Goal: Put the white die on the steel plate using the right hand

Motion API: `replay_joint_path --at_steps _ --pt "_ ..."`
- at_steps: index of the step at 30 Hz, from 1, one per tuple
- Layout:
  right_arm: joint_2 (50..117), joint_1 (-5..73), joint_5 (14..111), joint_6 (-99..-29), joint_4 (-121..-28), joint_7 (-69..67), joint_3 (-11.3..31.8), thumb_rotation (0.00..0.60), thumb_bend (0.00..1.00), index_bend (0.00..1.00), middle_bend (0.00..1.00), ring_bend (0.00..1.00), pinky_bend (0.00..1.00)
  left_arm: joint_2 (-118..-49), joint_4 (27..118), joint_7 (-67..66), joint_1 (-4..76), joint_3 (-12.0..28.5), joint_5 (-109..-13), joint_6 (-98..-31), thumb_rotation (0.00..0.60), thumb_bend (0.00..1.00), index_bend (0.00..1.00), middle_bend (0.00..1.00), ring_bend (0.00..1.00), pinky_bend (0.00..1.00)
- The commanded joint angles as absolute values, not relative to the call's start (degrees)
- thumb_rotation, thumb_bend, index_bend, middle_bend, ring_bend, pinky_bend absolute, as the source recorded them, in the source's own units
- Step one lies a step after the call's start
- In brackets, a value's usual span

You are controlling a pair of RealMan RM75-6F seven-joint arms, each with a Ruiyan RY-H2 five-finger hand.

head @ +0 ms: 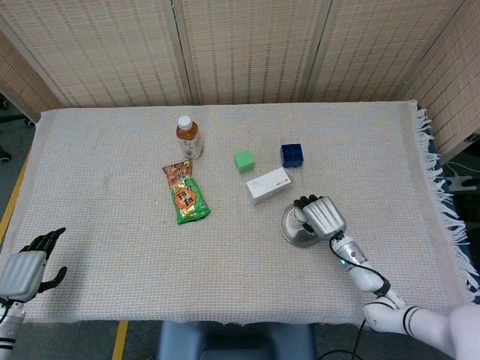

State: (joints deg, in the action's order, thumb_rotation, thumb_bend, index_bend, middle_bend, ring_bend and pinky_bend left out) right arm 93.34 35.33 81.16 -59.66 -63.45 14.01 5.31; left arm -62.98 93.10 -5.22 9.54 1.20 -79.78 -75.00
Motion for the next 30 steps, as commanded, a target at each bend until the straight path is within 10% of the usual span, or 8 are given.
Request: replay_joint_path --at_steps 1,10,18,30 --pt "93.7 35.3 81.5 -58.9 -63.3 12.1 4.9 0.600 0.26 0.51 0.41 0.38 0.61 -63.0 93.1 -5.2 9.5 1.2 -79.8 -75.1 0.600 0.35 0.09 0.14 0.16 0.37" --pt "84.0 38.6 80.1 -42.8 -75.5 -12.7 3.7 0.600 0.26 0.52 0.42 0.39 0.62 -62.9 93.2 -5.2 9.5 1.1 -79.9 -75.2 0.600 0.35 0.09 0.14 0.16 0.37" --pt "93.1 35.3 82.8 -59.4 -61.6 8.6 5.2 0.600 0.27 0.52 0.42 0.39 0.62 -62.9 93.2 -5.3 9.5 1.1 -79.9 -75.1 0.600 0.35 0.09 0.14 0.16 0.37" --pt "99.5 34.4 83.5 -65.3 -50.9 15.6 5.9 0.600 0.27 0.52 0.42 0.39 0.62 -62.9 93.3 -5.4 9.5 1.1 -79.9 -75.0 0.600 0.35 0.09 0.14 0.16 0.37"
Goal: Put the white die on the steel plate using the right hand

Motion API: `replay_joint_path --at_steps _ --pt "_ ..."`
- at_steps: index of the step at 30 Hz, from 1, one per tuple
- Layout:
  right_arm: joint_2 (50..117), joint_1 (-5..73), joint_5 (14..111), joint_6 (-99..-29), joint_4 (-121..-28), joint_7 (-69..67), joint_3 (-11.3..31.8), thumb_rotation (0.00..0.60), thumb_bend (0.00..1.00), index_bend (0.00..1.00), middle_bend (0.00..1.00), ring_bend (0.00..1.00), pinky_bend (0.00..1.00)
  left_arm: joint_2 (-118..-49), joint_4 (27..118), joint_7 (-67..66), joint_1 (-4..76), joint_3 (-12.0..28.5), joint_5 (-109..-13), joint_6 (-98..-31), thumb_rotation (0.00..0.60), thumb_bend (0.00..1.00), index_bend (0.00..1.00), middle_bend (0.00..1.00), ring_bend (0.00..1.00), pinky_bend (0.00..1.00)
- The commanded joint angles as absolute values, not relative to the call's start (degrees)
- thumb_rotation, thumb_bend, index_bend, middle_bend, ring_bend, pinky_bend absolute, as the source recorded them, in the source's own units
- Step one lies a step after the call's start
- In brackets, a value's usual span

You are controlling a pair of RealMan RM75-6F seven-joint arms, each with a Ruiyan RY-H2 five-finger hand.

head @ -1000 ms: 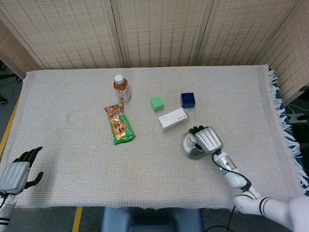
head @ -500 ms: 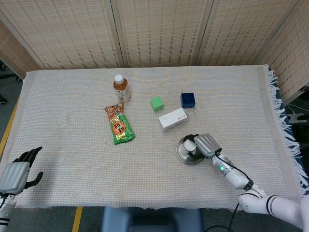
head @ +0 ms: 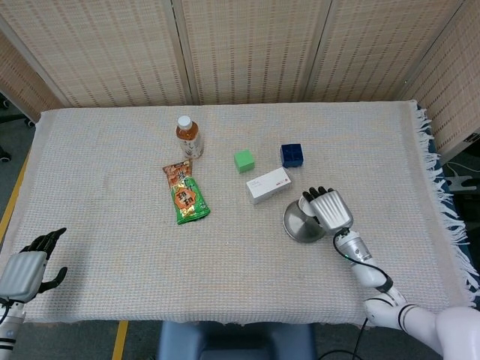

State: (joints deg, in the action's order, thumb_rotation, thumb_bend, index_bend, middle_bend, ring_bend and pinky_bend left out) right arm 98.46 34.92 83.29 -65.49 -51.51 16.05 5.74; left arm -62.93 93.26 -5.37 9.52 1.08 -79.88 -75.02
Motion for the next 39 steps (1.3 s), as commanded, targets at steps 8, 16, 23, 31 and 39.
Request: replay_joint_path --at_steps 8,16,23,31,39 --pt "92.5 35.2 80.1 -53.9 -62.9 6.7 4.8 0.600 0.27 0.52 0.42 0.39 0.62 -62.9 93.2 -5.3 9.5 1.1 -79.9 -75.1 0.600 0.35 0.09 0.14 0.16 0.37" --pt "85.9 36.8 79.0 -45.0 -73.2 -6.3 3.9 0.600 0.27 0.52 0.42 0.39 0.62 -62.9 93.3 -5.5 9.5 1.0 -79.9 -75.0 0.600 0.35 0.09 0.14 0.16 0.37" --pt "84.8 37.2 81.0 -45.2 -73.7 -10.3 3.4 0.600 0.27 0.52 0.42 0.39 0.62 -63.0 93.3 -5.5 9.6 1.1 -79.8 -74.9 0.600 0.35 0.09 0.14 0.16 0.37" --pt "86.3 37.3 79.5 -48.0 -70.2 -7.5 5.3 0.600 0.27 0.52 0.42 0.39 0.62 -63.0 93.3 -5.6 9.6 1.0 -79.9 -74.9 0.600 0.35 0.09 0.14 0.16 0.37" --pt "87.2 37.7 76.1 -48.3 -68.6 -4.1 7.3 0.600 0.27 0.52 0.42 0.39 0.62 -63.0 93.3 -5.7 9.7 1.0 -79.7 -74.6 0.600 0.35 0.09 0.14 0.16 0.37"
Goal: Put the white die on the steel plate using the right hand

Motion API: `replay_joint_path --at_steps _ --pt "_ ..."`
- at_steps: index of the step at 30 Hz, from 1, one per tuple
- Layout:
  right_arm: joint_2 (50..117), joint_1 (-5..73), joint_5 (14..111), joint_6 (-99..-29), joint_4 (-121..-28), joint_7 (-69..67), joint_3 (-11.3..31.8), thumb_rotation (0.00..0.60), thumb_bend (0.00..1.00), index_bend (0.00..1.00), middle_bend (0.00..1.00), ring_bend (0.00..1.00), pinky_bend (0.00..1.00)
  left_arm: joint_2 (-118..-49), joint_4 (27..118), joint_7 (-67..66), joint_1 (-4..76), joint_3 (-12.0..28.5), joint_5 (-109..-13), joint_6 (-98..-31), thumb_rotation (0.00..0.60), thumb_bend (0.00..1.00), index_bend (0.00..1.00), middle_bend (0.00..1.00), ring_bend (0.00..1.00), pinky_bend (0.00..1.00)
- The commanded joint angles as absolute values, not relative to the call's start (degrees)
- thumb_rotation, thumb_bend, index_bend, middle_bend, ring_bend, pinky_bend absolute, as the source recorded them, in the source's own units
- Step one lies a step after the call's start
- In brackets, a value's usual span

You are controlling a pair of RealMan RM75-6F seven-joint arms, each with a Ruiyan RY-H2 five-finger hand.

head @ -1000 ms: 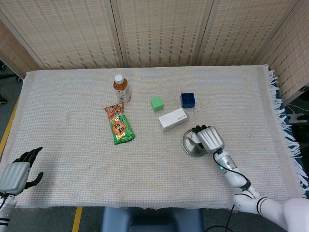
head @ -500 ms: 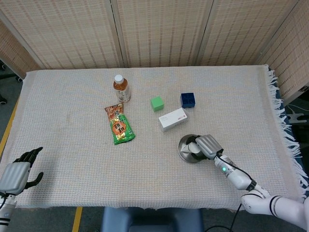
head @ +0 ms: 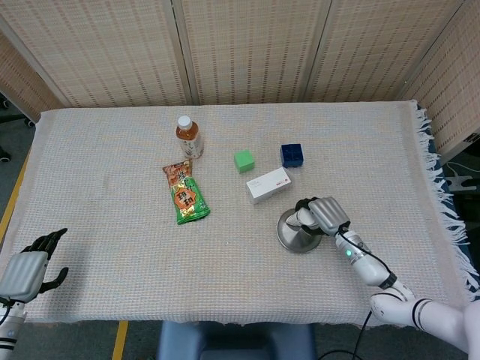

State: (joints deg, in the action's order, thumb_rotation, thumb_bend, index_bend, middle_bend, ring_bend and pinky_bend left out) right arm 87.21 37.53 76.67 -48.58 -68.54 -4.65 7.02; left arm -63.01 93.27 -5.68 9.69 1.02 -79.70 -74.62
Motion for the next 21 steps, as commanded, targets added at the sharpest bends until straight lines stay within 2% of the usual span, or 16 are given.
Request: replay_joint_path --at_steps 1,12,16,17,21 --pt "87.2 37.7 75.9 -48.2 -68.8 -3.9 7.2 0.600 0.27 0.52 0.42 0.39 0.62 -63.0 93.3 -5.7 9.7 1.0 -79.6 -74.5 0.600 0.35 0.09 0.14 0.16 0.37" --pt "83.3 39.0 77.3 -41.0 -76.4 -13.5 5.4 0.600 0.27 0.52 0.42 0.39 0.63 -63.0 93.4 -5.9 9.8 1.0 -79.6 -74.4 0.600 0.35 0.09 0.14 0.16 0.37" --pt "89.5 36.7 79.4 -54.3 -68.2 0.4 6.8 0.600 0.27 0.52 0.42 0.39 0.63 -62.9 93.4 -5.6 9.7 0.9 -79.8 -74.6 0.600 0.35 0.09 0.14 0.16 0.37" --pt "90.6 36.4 79.2 -55.8 -67.0 2.2 7.0 0.600 0.27 0.52 0.42 0.39 0.63 -62.9 93.4 -5.6 9.7 0.9 -79.8 -74.6 0.600 0.35 0.09 0.14 0.16 0.37" --pt "90.7 36.4 77.9 -54.0 -68.4 0.9 7.0 0.600 0.27 0.52 0.42 0.39 0.63 -62.9 93.3 -5.7 9.8 0.9 -79.6 -74.4 0.600 0.35 0.09 0.14 0.16 0.37"
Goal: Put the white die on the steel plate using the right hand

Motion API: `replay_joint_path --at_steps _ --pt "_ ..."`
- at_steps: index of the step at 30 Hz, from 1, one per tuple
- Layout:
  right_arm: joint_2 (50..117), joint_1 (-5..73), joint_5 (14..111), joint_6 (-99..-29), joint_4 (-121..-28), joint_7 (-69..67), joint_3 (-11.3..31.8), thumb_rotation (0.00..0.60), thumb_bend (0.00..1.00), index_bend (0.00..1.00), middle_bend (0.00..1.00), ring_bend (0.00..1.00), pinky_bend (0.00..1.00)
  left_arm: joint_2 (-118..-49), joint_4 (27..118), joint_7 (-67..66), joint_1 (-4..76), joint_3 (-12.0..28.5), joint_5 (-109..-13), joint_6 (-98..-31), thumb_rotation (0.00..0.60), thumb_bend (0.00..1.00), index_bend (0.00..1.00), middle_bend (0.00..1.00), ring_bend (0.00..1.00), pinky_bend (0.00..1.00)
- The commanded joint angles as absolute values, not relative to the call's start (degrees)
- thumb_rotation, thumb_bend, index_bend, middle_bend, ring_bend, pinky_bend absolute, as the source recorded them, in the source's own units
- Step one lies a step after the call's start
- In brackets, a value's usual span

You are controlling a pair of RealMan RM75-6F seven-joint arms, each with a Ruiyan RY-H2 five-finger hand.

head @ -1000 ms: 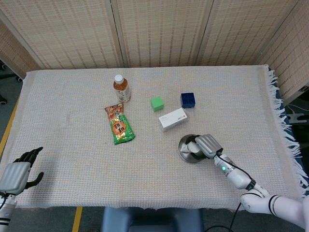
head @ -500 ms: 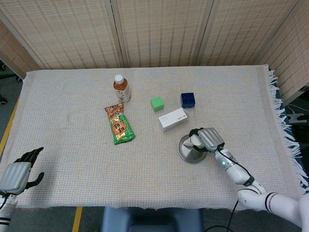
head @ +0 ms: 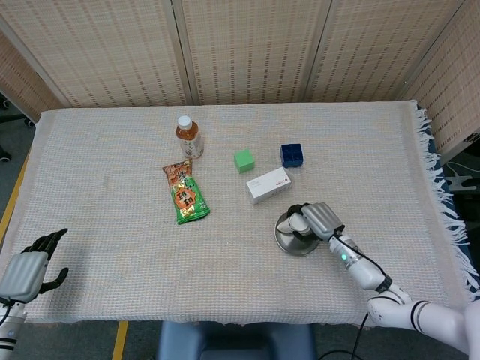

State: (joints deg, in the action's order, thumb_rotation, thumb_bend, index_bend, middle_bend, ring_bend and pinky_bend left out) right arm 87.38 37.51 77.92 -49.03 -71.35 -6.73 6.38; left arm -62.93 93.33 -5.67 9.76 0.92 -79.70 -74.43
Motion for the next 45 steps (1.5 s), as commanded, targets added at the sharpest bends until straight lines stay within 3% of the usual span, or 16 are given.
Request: replay_joint_path --at_steps 1,7,18,24,34,39,45 --pt "89.8 36.7 77.5 -52.3 -69.8 -0.8 6.9 0.600 0.27 0.52 0.42 0.39 0.63 -63.0 93.3 -5.8 9.8 0.9 -79.6 -74.3 0.600 0.35 0.09 0.14 0.16 0.37" --pt "85.2 38.5 77.4 -44.5 -75.7 -9.7 6.0 0.600 0.27 0.52 0.42 0.39 0.63 -62.9 93.5 -6.0 9.8 0.9 -79.7 -74.4 0.600 0.35 0.09 0.14 0.16 0.37" --pt "80.9 40.0 81.3 -40.5 -80.3 -22.9 4.8 0.600 0.27 0.52 0.42 0.39 0.63 -62.9 93.5 -6.0 9.8 0.8 -79.6 -74.3 0.600 0.35 0.09 0.14 0.16 0.37" --pt "81.3 39.8 82.5 -42.9 -78.3 -21.9 4.6 0.600 0.27 0.52 0.42 0.39 0.63 -62.9 93.6 -6.1 9.9 0.8 -79.6 -74.2 0.600 0.35 0.09 0.14 0.16 0.37" --pt "89.8 37.1 77.7 -53.7 -67.6 -0.1 7.0 0.600 0.27 0.52 0.42 0.39 0.63 -62.9 93.6 -6.1 9.9 0.8 -79.5 -74.2 0.600 0.35 0.09 0.14 0.16 0.37" --pt "89.1 36.9 77.8 -53.8 -69.1 -0.8 6.9 0.600 0.27 0.52 0.42 0.39 0.63 -62.8 93.7 -6.1 9.9 0.8 -79.4 -74.1 0.600 0.35 0.09 0.14 0.16 0.37" --pt "86.3 34.4 80.3 -58.9 -72.8 1.3 5.4 0.600 0.27 0.52 0.42 0.39 0.63 -62.7 93.7 -5.9 9.8 0.8 -79.5 -74.2 0.600 0.35 0.09 0.14 0.16 0.37"
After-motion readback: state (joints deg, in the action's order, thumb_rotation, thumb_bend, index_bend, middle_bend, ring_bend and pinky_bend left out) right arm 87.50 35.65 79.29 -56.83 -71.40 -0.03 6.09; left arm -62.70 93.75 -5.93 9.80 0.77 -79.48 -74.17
